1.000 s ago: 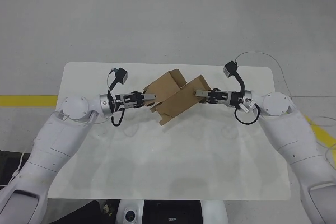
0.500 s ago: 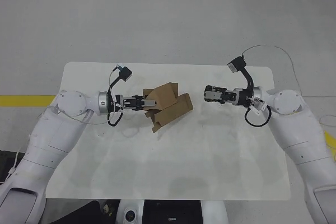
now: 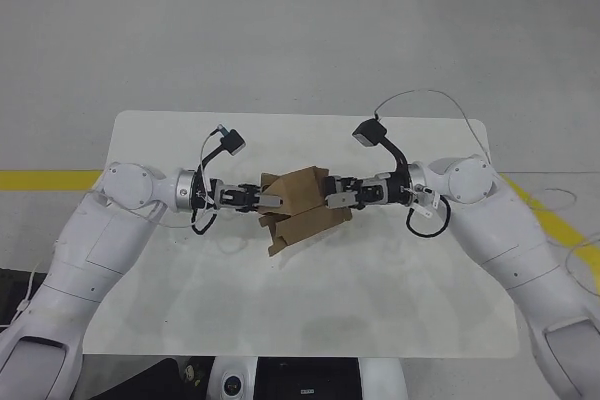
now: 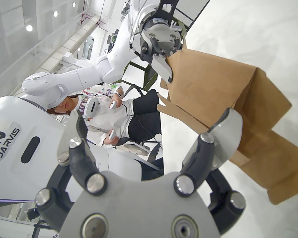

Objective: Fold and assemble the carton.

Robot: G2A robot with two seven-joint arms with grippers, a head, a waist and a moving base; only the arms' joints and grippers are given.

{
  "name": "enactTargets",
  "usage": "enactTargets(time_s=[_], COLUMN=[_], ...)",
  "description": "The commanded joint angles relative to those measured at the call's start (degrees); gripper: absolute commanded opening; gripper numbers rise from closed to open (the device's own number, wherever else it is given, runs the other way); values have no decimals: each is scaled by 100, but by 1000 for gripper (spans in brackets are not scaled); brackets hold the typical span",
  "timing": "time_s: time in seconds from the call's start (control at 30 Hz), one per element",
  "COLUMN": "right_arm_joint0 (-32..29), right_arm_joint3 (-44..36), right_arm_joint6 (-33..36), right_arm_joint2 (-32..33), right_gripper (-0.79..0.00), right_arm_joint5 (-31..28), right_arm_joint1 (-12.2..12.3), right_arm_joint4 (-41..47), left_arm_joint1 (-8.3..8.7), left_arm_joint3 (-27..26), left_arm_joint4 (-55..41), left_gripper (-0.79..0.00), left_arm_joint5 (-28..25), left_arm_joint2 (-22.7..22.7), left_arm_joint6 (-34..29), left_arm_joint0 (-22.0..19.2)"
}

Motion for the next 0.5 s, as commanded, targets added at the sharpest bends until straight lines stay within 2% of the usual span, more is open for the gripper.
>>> enactTargets(time_s=[0.0, 0.27, 0.47], right_arm_joint0=[55, 255, 343], right_arm_joint3=[57, 284, 337], right_arm_joint6=[-77, -338, -365], right_arm_joint2=[-112, -457, -752], right_gripper=[0, -18, -145], right_arm_joint5=[-77, -338, -365], right_arm_joint1=[-1, 42, 47], right_arm_joint4=[-1, 40, 336], left_arm_joint1=[-8, -20, -27], left_arm_joint3=[-12, -54, -92], left_arm_joint4=[-131, -244, -257], left_gripper=[-785, -785, -785], left_arm_joint5=[28, 61, 58], left_arm_joint2=[-4, -33, -62], left_arm_joint6=[-30, -159, -166], left_arm_joint0=[19, 40, 73])
